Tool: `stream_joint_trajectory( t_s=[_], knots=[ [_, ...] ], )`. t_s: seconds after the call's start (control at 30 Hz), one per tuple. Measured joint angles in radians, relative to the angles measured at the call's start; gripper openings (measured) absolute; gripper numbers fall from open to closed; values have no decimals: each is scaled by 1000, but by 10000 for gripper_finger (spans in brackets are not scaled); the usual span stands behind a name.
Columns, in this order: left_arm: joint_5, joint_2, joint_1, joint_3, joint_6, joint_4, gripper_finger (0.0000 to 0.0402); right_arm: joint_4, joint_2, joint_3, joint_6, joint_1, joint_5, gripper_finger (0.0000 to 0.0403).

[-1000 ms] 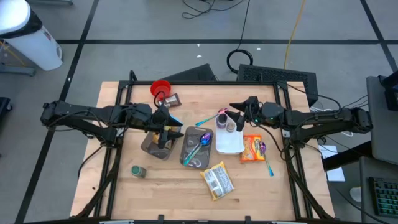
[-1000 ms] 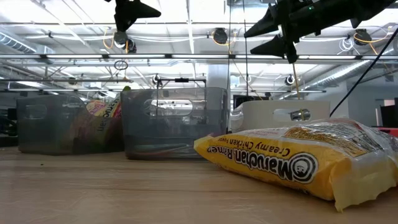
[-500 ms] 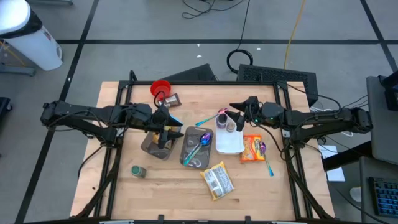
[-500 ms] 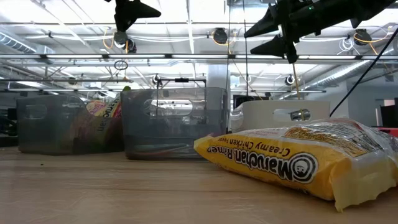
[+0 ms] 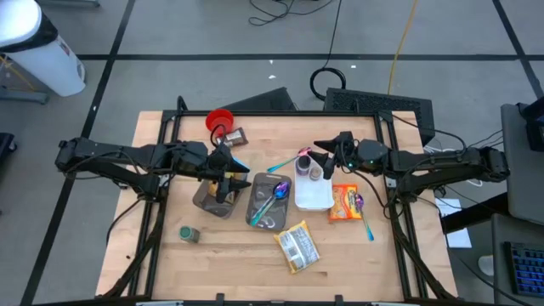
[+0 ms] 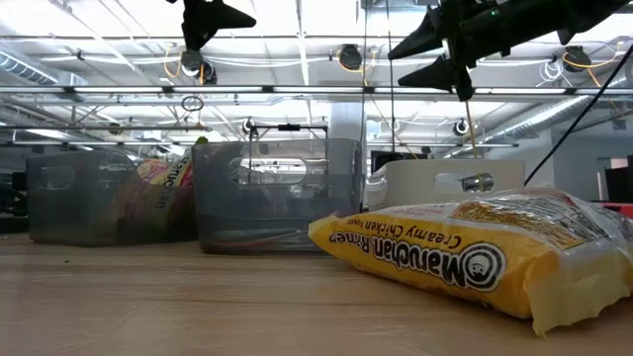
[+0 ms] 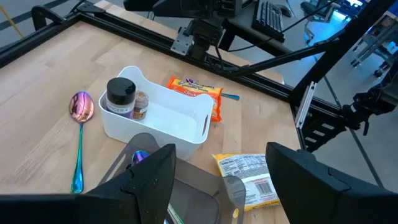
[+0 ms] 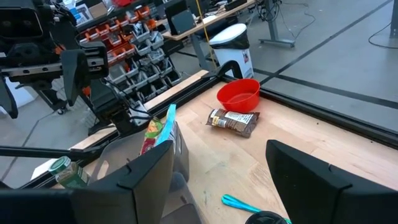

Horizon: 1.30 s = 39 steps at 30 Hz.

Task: Pick & Place Food Item
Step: Put the orange pack into the left gray bin

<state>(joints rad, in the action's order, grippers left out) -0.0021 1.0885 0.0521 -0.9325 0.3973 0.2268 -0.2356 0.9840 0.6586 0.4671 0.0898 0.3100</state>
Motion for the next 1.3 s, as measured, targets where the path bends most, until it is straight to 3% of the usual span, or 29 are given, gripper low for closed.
stream_joint_trajectory(
  t_s=[0.33, 0.83, 1.07, 1.17, 1.3],
  knots=[
    [0, 0, 0, 0, 0, 0, 257, -14, 0, -1, 99, 0, 2, 249],
    [0, 0, 0, 0, 21, -121, 257, -283, 0, -1, 157, 0, -5, 249],
    [0, 0, 0, 0, 81, -225, 257, -454, 0, 2, 117, -15, -187, 249],
    [0, 0, 0, 0, 83, -243, 257, -401, 0, 48, 64, -55, -192, 249],
    [0, 0, 0, 0, 75, -249, 257, -178, 0, 179, -82, -133, -142, 249]
  ],
)
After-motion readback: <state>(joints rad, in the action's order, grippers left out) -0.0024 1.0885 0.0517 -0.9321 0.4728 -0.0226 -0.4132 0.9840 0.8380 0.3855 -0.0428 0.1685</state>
